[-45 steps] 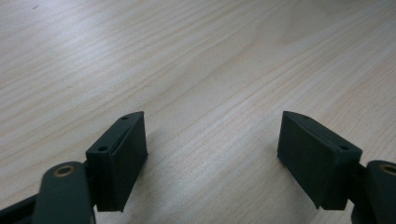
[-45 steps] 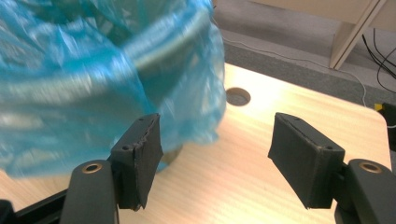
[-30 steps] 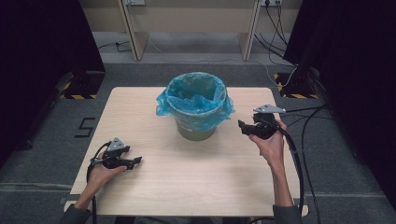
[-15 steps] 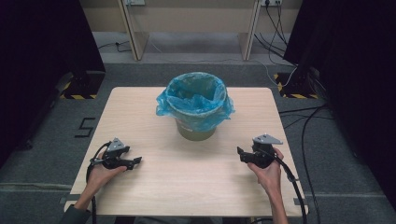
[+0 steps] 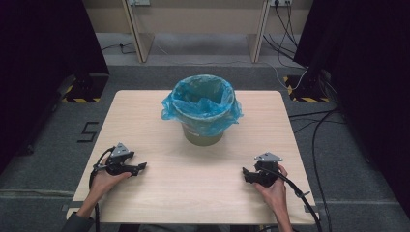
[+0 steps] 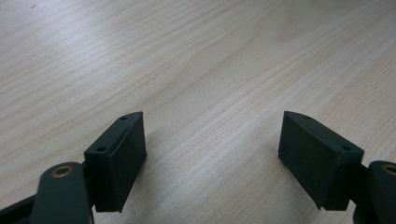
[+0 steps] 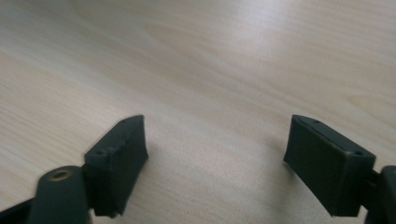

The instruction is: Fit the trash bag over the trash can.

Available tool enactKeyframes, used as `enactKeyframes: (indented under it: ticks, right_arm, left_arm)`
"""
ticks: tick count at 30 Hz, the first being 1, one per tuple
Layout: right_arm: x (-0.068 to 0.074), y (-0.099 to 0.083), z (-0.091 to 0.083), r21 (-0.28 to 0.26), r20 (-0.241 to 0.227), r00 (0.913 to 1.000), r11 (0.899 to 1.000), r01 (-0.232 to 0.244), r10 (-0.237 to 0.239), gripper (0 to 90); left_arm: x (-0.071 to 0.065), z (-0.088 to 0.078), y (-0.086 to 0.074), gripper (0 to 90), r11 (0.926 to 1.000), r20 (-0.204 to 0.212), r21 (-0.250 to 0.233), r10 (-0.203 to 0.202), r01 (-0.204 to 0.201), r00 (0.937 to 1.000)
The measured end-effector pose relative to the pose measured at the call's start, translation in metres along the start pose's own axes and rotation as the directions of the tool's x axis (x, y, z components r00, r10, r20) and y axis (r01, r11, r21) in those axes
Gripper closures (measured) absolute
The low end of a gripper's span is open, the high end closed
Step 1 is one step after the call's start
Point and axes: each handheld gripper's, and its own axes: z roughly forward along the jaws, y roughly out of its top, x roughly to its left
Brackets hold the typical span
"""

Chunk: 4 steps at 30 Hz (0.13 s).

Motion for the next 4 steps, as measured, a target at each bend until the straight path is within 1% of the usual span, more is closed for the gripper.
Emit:
enactKeyframes:
  ticks: [1,2,4]
  right_arm:
    - [0.0007,-0.0016,0.002,-0.011,-0.003,0.9999,1.0,-0.013,0.013,17.0]
    - [0.0011,-0.0019,0.0023,-0.011,-0.007,0.9997,1.0,-0.022,0.022,16.7]
    - [0.0022,-0.0023,0.0026,-0.017,0.0,0.9998,1.0,-0.02,0.02,15.6]
  left_arm:
    - [0.0,0.0,0.0,22.4,1.0,0.0,0.0,0.0,0.0,1.0]
    - [0.0001,-0.0001,0.0001,22.4,1.0,0.0,0.001,0.0,0.0,1.0]
    - [0.0,0.0,0.0,22.4,1.0,0.0,0.0,0.0,0.0,1.0]
